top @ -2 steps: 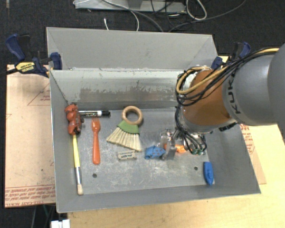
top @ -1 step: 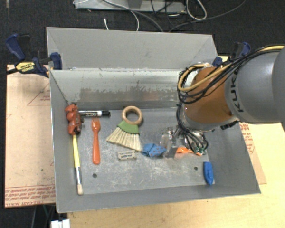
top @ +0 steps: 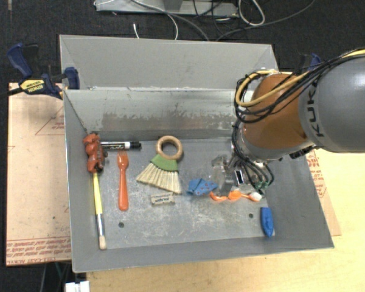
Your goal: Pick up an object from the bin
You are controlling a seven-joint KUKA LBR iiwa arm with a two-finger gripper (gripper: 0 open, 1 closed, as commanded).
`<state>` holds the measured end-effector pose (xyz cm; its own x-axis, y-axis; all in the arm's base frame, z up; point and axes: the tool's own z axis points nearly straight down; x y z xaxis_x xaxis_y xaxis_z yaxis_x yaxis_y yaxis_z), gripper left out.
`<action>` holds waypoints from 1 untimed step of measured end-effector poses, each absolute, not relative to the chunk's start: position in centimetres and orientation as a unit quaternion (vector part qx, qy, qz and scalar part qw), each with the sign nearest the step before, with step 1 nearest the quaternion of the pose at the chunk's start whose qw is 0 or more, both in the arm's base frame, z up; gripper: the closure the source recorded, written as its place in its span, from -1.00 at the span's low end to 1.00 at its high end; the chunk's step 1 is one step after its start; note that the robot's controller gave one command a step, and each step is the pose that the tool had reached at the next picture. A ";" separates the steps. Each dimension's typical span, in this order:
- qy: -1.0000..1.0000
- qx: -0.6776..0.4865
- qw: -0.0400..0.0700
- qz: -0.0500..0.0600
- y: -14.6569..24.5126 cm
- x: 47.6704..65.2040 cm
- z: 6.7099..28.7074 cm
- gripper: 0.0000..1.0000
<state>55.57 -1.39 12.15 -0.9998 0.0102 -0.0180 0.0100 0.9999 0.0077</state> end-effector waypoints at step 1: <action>1.000 0.005 0.010 0.004 -1.4 55.6 16.5 1.00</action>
Offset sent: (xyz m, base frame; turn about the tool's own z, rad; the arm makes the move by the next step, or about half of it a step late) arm 0.0000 0.0001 0.0474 -0.0003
